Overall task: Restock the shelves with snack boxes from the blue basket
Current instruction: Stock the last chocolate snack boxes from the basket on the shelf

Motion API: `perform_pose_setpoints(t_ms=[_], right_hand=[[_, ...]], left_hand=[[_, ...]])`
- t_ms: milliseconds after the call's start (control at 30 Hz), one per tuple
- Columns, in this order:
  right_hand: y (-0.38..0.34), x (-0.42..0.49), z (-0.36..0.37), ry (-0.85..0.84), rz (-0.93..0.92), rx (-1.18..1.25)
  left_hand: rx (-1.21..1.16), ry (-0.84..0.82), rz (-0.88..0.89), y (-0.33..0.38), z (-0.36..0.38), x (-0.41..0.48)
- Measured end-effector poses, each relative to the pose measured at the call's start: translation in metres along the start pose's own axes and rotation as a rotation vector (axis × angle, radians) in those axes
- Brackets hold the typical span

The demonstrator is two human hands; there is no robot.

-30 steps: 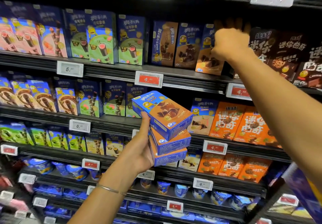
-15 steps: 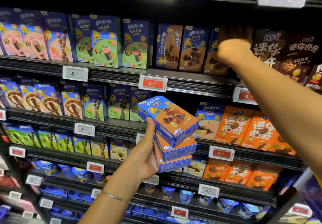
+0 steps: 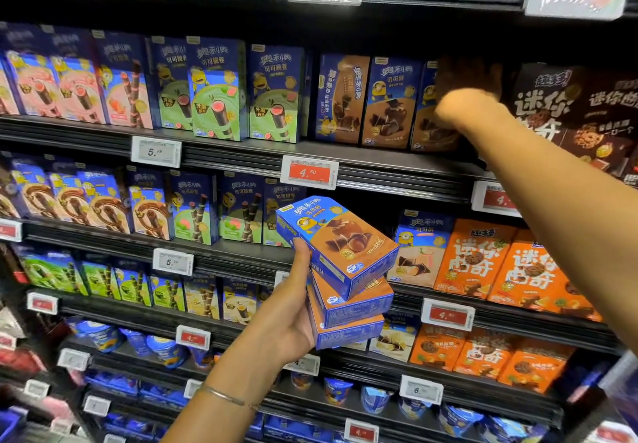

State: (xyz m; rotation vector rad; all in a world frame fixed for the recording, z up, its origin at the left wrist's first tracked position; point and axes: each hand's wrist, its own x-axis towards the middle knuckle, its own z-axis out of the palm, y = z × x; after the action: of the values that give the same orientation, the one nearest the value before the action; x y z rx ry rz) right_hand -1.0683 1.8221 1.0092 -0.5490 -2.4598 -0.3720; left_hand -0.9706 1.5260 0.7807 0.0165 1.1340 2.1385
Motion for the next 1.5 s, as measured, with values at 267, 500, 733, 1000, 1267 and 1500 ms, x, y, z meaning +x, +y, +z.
perform_pose_setpoints(t_ms=[267, 500, 733, 1000, 1267, 1500], right_hand=[[0.000, 0.011, 0.004, -0.264, 0.027, 0.243], [-0.017, 0.013, 0.018, 0.109, -0.023, 0.252], [-0.026, 0.015, 0.023, 0.154, 0.044, 0.237], [-0.022, 0.011, 0.014, 0.147, 0.103, 0.304], [-0.015, 0.006, 0.008, 0.140, 0.056, 0.286], [-0.015, 0.009, 0.010, 0.153, 0.065, 0.266]], left_hand=[[-0.005, -0.006, -0.016, 0.000, 0.000, 0.007], [0.022, 0.009, -0.027, -0.003, 0.008, 0.010], [0.019, 0.007, -0.033, 0.000, 0.010, 0.010], [0.044, 0.008, -0.035, -0.001, 0.002, 0.010], [0.054, -0.002, -0.040, -0.005, 0.002, 0.011], [0.052, -0.004, -0.033, -0.007, 0.009, 0.008]])
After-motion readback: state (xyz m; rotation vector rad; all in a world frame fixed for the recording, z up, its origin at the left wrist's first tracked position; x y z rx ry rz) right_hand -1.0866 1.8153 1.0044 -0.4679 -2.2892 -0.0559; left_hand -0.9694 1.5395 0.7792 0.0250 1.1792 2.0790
